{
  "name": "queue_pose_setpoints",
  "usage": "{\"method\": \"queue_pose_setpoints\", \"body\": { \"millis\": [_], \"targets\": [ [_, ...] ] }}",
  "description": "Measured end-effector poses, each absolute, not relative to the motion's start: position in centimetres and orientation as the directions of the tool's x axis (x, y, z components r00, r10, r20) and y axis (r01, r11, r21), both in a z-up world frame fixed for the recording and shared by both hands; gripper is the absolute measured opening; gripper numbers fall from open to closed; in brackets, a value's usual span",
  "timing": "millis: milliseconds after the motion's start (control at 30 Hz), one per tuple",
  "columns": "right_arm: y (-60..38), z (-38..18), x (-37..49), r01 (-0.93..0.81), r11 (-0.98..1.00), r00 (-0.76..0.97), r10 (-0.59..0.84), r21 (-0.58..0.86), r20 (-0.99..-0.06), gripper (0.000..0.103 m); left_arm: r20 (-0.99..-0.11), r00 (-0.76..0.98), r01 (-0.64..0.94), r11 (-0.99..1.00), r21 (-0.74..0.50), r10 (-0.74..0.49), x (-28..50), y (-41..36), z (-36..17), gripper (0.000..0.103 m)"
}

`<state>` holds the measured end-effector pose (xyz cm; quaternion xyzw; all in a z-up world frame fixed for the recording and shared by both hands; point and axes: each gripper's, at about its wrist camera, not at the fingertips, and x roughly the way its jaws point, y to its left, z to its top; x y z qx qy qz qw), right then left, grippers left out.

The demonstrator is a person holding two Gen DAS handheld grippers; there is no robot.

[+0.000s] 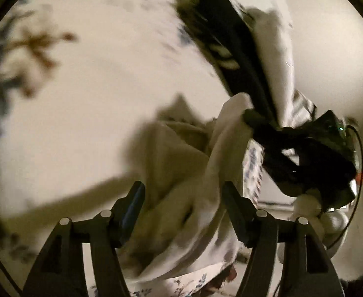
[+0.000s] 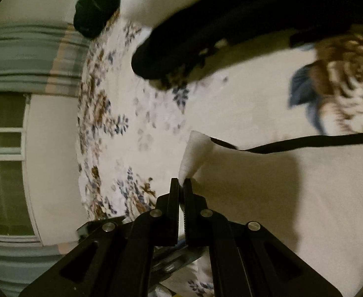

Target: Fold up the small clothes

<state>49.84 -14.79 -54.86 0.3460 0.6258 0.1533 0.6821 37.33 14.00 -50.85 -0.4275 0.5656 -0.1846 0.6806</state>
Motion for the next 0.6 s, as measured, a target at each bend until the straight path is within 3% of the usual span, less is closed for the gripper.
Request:
{"method": "queue_pose_setpoints", "body": {
  "millis": [133, 200, 233, 267, 433, 467, 500, 533, 600],
  "targets": [
    [-13.4, -58.7, 50.8, 0.24, 0.742, 0.036, 0.637, 0.625, -0.77, 0.012, -0.647, 0.313, -0.227, 0.607, -0.762, -0.695, 37.6, 13.7, -49.2, 0.063],
    [-15.4, -58.6, 50.1, 0.274, 0.717, 0.058, 0.653, 0.641, -0.755, 0.036, -0.664, 0.297, -0.185, 0.641, -0.745, -0.686, 38.5, 11.7, -48.3, 0.063],
    [-17.2, -57.7, 49.3, 0.285, 0.709, 0.097, 0.647, 0.644, -0.756, 0.056, -0.678, 0.281, -0.165, 0.661, -0.732, -0.68, 38.9, 11.5, -48.4, 0.063],
    [-18.8, -56.9, 48.6, 0.294, 0.713, 0.13, 0.63, 0.636, -0.766, 0.06, -0.69, 0.266, -0.147, 0.68, -0.719, -0.673, 39.5, 10.7, -48.4, 0.063],
    [-29.7, -52.7, 42.4, 0.409, 0.758, 0.272, 0.43, 0.507, -0.861, 0.06, -0.801, 0.161, -0.028, 0.809, -0.587, -0.576, 42.5, 5.2, -49.4, 0.06],
    [-32.0, -52.4, 40.9, 0.452, 0.752, 0.282, 0.389, 0.479, -0.877, 0.06, -0.822, 0.158, -0.016, 0.831, -0.555, -0.546, 42.7, 4.6, -49.8, 0.054],
    [-33.8, -52.4, 39.7, 0.487, 0.743, 0.283, 0.363, 0.459, -0.888, 0.06, -0.843, 0.139, -0.005, 0.851, -0.526, -0.52, 42.9, 4.2, -50.3, 0.028],
    [-35.9, -52.8, 38.3, 0.526, 0.728, 0.282, 0.339, 0.44, -0.898, 0.06, -0.858, 0.128, 0.003, 0.865, -0.502, -0.498, 42.8, 4.1, -50.7, 0.022],
    [-38.0, -53.9, 37.0, 0.567, 0.706, 0.259, 0.337, 0.424, -0.905, 0.06, -0.888, 0.109, 0.004, 0.893, -0.45, -0.448, 42.0, 5.0, -51.2, 0.022]
  ]
}}
